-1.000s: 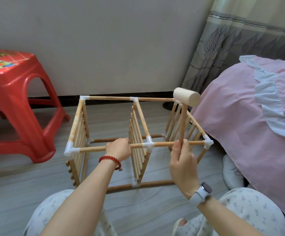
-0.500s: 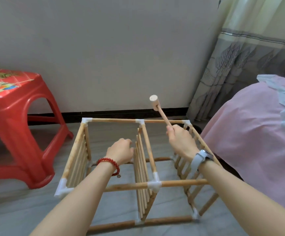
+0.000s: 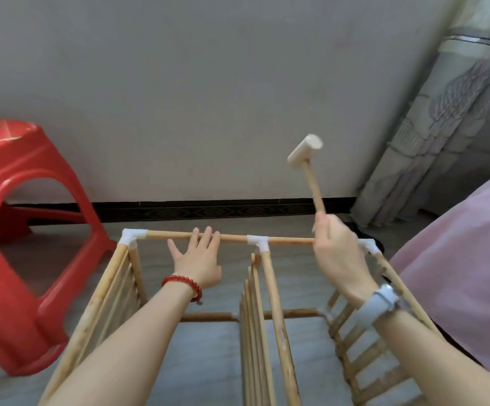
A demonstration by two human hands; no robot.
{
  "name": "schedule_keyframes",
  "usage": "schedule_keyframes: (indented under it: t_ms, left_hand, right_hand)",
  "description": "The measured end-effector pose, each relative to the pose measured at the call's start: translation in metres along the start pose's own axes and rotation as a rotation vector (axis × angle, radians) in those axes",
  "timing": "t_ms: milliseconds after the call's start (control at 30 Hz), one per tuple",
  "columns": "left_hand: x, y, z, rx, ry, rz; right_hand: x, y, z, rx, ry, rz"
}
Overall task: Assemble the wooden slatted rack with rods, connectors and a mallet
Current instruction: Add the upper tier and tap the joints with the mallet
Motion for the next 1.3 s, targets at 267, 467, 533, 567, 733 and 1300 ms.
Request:
schedule_keyframes:
  t_ms: [267,467,533,567,733,1300]
  left_hand:
    - [-0.005,0.003,0.003,-0.002,-0.065,-0.045]
    - [-0.005,-0.001,0.003,-0.033,-0.021,-0.148]
    - [-0.009,0.003,0.005,-0.04,-0.038,-0.168]
    - [-0.011,0.002,0.005,-0.034,-0.052,-0.166]
    - [-0.011,0.0,0.005,-0.026,-0.093,-0.14]
    - [-0.083,-0.055,-0.004,0.132,-0.316,-1.466]
  right_hand:
    - [0.044,-0.026,-0.021,0.102,0.389,-0.418]
    - [0.008,0.008,0.001,-0.148,0.054,0.231]
    - [0.033,-0.012,-0.017,-0.079,0.187,0.233]
    - [0.045,-0.026,-0.023,-0.025,0.296,0.147]
    - [0.034,-0.025,-0.001,-0.058,0.297,-0.22]
    - [0.045,-0.025,-0.035,-0.309,0.377,-0.032]
Point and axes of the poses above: each hand's wrist, its own z-axis towards the middle knuckle, its own x-axis out of the palm, y = z × x, the point moved 3 cm from there along z, towards the middle knuckle, and after that the axes turned 6 degrees about -z, right-handed, at the moved point
